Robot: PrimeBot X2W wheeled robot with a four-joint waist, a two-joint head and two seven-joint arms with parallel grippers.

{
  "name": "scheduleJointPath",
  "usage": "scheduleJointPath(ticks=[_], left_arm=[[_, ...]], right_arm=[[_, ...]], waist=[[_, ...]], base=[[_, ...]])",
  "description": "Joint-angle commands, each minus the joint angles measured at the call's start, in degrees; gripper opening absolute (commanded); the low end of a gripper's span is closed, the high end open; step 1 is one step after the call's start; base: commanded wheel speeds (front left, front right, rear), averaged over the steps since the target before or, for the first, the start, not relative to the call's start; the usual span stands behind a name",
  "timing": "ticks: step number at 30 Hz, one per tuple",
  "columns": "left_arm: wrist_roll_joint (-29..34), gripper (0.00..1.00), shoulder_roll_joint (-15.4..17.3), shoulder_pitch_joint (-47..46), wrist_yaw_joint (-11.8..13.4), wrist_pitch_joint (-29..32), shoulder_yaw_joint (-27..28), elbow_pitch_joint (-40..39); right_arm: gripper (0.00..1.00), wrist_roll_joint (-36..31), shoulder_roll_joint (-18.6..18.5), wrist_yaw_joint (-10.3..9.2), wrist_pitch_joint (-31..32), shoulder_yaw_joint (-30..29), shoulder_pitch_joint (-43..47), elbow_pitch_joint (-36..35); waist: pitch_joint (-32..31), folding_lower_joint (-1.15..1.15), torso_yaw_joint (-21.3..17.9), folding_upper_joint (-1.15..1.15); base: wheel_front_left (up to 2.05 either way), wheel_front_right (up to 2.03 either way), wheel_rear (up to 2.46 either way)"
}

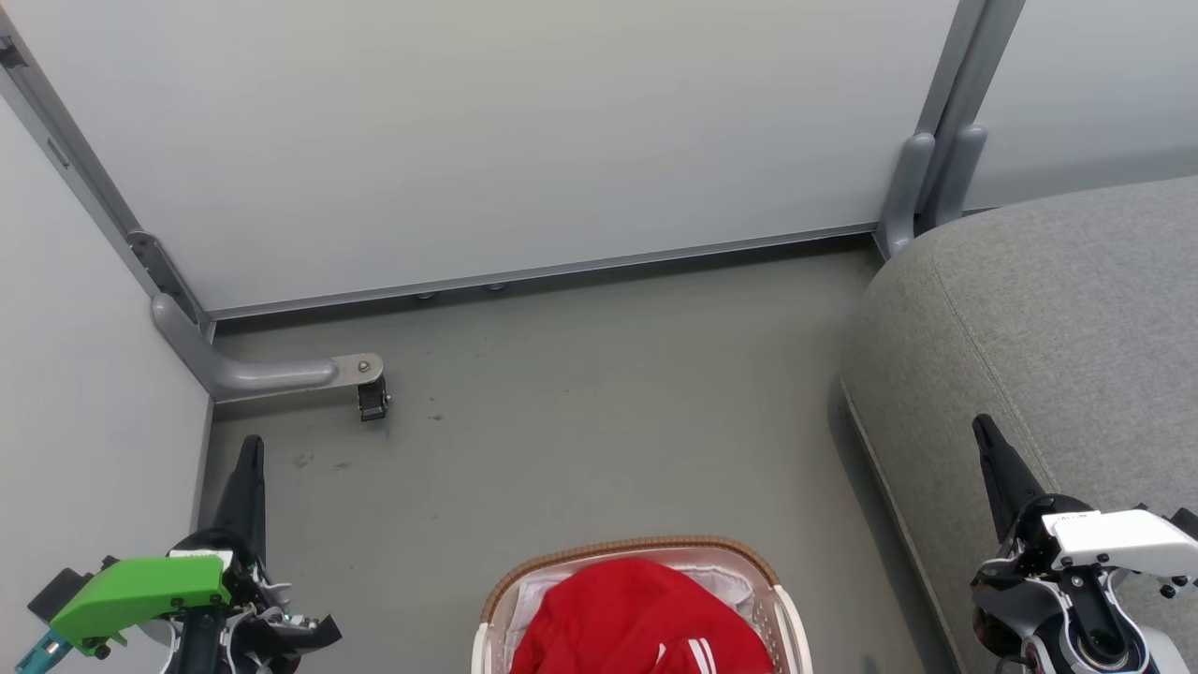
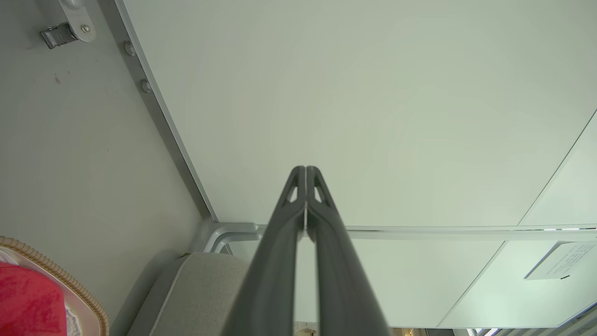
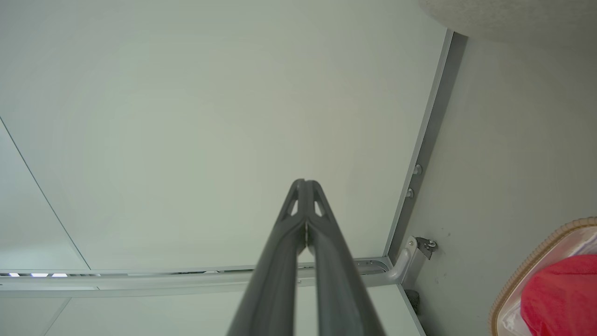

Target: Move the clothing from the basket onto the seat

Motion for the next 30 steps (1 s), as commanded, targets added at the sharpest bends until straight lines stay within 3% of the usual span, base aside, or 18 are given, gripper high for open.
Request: scheduleJointPath(ticks=[1,10,11,30], left_arm=[[-0.2,0.0,0.3,-0.6,-0.3,0.2,0.1,-0.1],[-0.2,0.0,0.3,-0.6,-0.3,0.2,0.1,-0.1],[0.0,1.0,0.0,0.0,0.0,0.0,0.0,0.0],[2.3,1.0,-0.3,2.6,0.1,-4.0,-3.7,0.5]], right_arm=[[0.0,0.2,-0.3,0.0,0.2,-0.1,0.6,-0.2],[0.0,0.2,-0.4,0.0,0.2,-0.1,0.6,-0.2],[1.0,0.0,0.0,0.0,0.0,0.0,0.0,0.0],[1.0,-3.4,0.5,-0.02,-4.0,2.9,1.8,1.5]], waist=[[0.0,0.0,0.0,0.0],[0.0,0.0,0.0,0.0],[0.0,0.0,0.0,0.0],[0.0,0.0,0.0,0.0]], base=[[0.0,0.0,0.0],[0.0,0.0,0.0],[0.0,0.0,0.0],[0.0,0.0,0.0]])
